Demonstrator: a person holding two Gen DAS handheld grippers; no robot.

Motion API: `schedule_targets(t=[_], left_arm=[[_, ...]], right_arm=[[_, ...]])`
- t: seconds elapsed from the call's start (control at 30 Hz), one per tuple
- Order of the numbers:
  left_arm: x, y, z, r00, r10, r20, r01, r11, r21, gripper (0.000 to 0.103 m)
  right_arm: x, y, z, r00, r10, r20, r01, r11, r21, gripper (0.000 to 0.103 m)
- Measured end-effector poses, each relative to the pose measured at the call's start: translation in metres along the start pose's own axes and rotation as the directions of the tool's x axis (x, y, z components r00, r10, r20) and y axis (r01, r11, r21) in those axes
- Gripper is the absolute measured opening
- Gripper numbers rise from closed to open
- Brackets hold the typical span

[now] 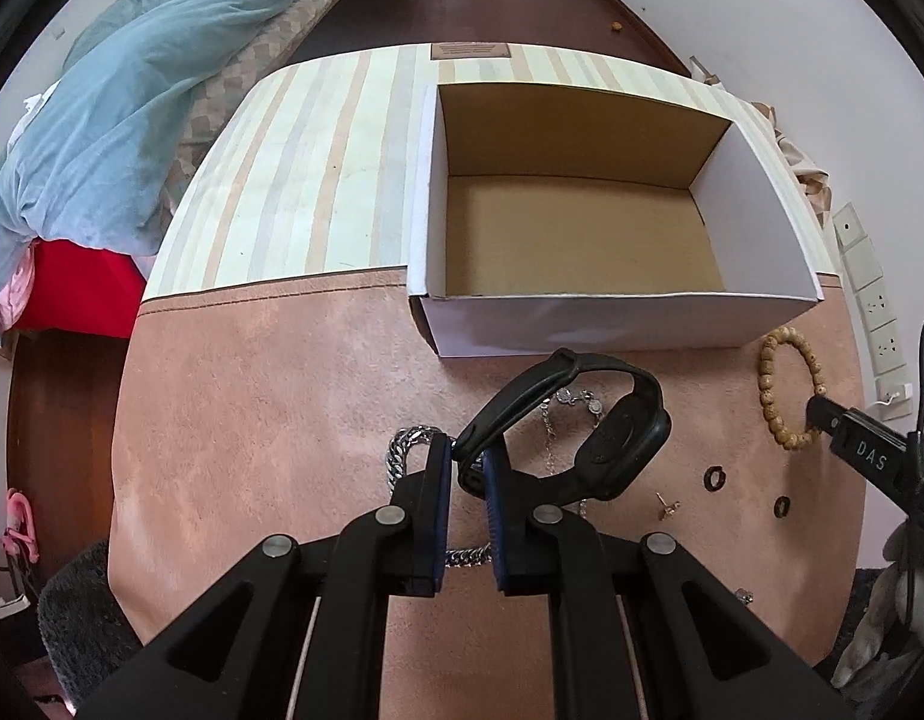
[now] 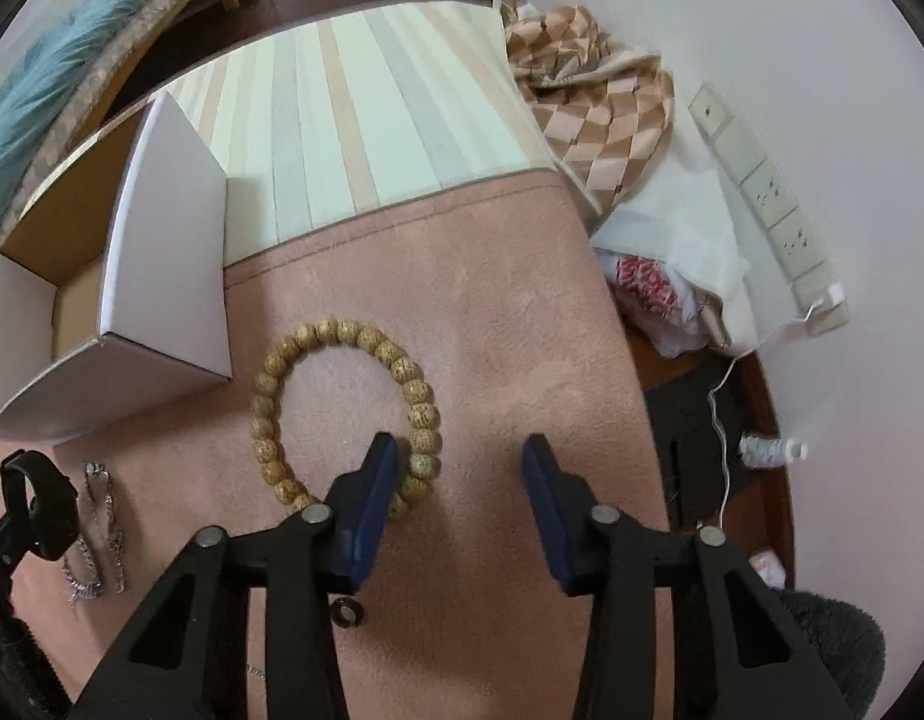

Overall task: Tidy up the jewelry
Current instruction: 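Grasp the wooden bead bracelet with the right gripper while the left gripper holds the band, then carry band and bead bracelet into the white box and open both grippers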

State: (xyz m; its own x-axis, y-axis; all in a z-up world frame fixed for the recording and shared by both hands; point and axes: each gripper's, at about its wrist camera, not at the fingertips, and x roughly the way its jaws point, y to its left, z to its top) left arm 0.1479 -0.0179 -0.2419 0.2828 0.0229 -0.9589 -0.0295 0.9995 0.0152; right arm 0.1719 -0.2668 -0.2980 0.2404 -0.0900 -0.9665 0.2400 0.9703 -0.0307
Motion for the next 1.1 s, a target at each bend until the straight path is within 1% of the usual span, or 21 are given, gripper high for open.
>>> schedule_targets(t=[0.07, 0.13, 0.17, 0.3, 0.4, 0.57, 0.67, 0.8, 0.87, 0.93, 1.03, 1.1], left_arm=[[0.002, 0.000, 0.000, 1.000, 0.001, -0.003, -0.001, 1.000, 0.000, 0.008], [0.001, -0.001, -0.003, 1.000, -0.001, -0.008, 0.001, 1.000, 0.001, 0.008], [0.000, -0.002, -0.003, 1.000, -0.002, -0.008, 0.002, 1.000, 0.001, 0.008], [-0.008, 0.000, -0.005, 1.000, -0.015, -0.006, 0.015, 1.000, -0.005, 0.008], [-0.022, 0.001, -0.007, 1.000, -0.027, 0.015, 0.027, 1.000, -0.001, 0.008], [-0.052, 0.005, -0.007, 0.997, -0.044, 0.058, 0.044, 0.999, 0.003, 0.008], [-0.071, 0.007, -0.003, 0.994, -0.055, 0.090, 0.055, 0.998, -0.001, 0.008], [-0.095, 0.010, 0.006, 0.989, -0.070, 0.132, 0.071, 0.997, -0.005, 0.008], [-0.107, 0.013, 0.013, 0.985, -0.078, 0.151, 0.080, 0.997, -0.007, 0.008], [-0.115, 0.015, 0.020, 0.983, -0.083, 0.166, 0.086, 0.996, -0.009, 0.008], [-0.123, 0.017, 0.035, 0.979, -0.110, 0.174, 0.114, 0.993, -0.011, 0.008], [-0.123, 0.018, 0.044, 0.978, -0.117, 0.175, 0.119, 0.993, -0.003, 0.008]], right_arm=[[-0.003, 0.002, -0.001, 1.000, 0.020, 0.007, -0.020, 1.000, -0.019, 0.023], [-0.005, 0.010, -0.002, 1.000, 0.005, 0.014, -0.004, 0.998, -0.066, 0.009], [-0.004, 0.013, -0.004, 1.000, 0.001, 0.018, 0.000, 0.997, -0.077, 0.009], [-0.013, 0.014, -0.011, 0.999, 0.044, 0.025, -0.042, 0.996, -0.074, 0.009], [-0.034, 0.017, -0.017, 0.996, 0.075, 0.058, -0.070, 0.995, -0.076, 0.009], [-0.079, 0.022, -0.020, 0.985, 0.121, 0.123, -0.105, 0.987, -0.125, 0.009], [-0.110, 0.029, -0.022, 0.976, 0.150, 0.160, -0.125, 0.980, -0.156, 0.009], [-0.150, 0.038, -0.018, 0.958, 0.201, 0.205, -0.163, 0.969, -0.187, 0.009], [-0.168, 0.042, -0.013, 0.948, 0.230, 0.219, -0.187, 0.962, -0.201, 0.009], [-0.187, 0.049, -0.006, 0.934, 0.264, 0.242, -0.211, 0.951, -0.224, 0.009], [-0.207, 0.063, 0.003, 0.919, 0.282, 0.275, -0.211, 0.942, -0.262, 0.009], [-0.214, 0.075, 0.012, 0.912, 0.295, 0.286, -0.212, 0.934, -0.287, 0.009]])
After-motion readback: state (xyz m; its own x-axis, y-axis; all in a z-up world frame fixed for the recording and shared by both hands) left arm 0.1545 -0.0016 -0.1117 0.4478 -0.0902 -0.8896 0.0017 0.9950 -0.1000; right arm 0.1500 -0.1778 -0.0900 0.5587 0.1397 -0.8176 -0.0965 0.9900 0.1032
